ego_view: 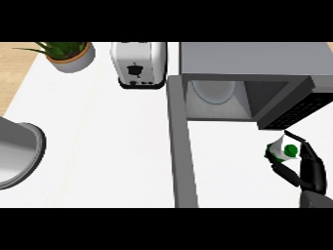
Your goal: Pick up the milk, place it into the microwave and close the microwave
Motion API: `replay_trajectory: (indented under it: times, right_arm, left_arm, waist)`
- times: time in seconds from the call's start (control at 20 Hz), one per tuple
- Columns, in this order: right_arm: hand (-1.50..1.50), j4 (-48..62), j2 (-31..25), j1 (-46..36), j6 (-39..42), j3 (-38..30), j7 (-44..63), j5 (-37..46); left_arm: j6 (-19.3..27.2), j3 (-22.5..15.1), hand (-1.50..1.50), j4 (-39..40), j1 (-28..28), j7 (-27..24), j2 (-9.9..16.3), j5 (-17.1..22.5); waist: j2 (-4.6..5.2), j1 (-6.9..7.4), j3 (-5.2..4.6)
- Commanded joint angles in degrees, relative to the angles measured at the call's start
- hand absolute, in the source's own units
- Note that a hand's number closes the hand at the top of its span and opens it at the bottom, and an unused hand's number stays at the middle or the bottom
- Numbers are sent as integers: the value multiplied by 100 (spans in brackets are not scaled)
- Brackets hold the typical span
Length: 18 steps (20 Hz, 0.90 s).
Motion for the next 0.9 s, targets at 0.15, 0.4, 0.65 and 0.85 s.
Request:
replay_trajectory:
  times: [0.15, 0.4, 0.65, 0.85]
  right_arm:
    - [150, 444, 58, -358, -555, 181, -968, 382]
    - [150, 512, 92, -572, -64, 176, -1106, 305]
    - [150, 461, 445, -927, 64, 636, -983, 659]
    - [150, 327, 398, -828, 707, 868, -1074, 725]
  left_arm:
    - [-16, 240, -150, -322, 98, 166, 155, 405]
    - [-155, 170, -150, -150, 56, -113, -76, 101]
    - [-51, 77, -150, -386, 62, 172, -11, 237]
    - [-279, 364, -150, -23, 118, -87, 55, 414]
  waist:
    - [6, 43, 4]
    - [8, 21, 1]
    - [11, 28, 3]
    - [-12, -9, -6]
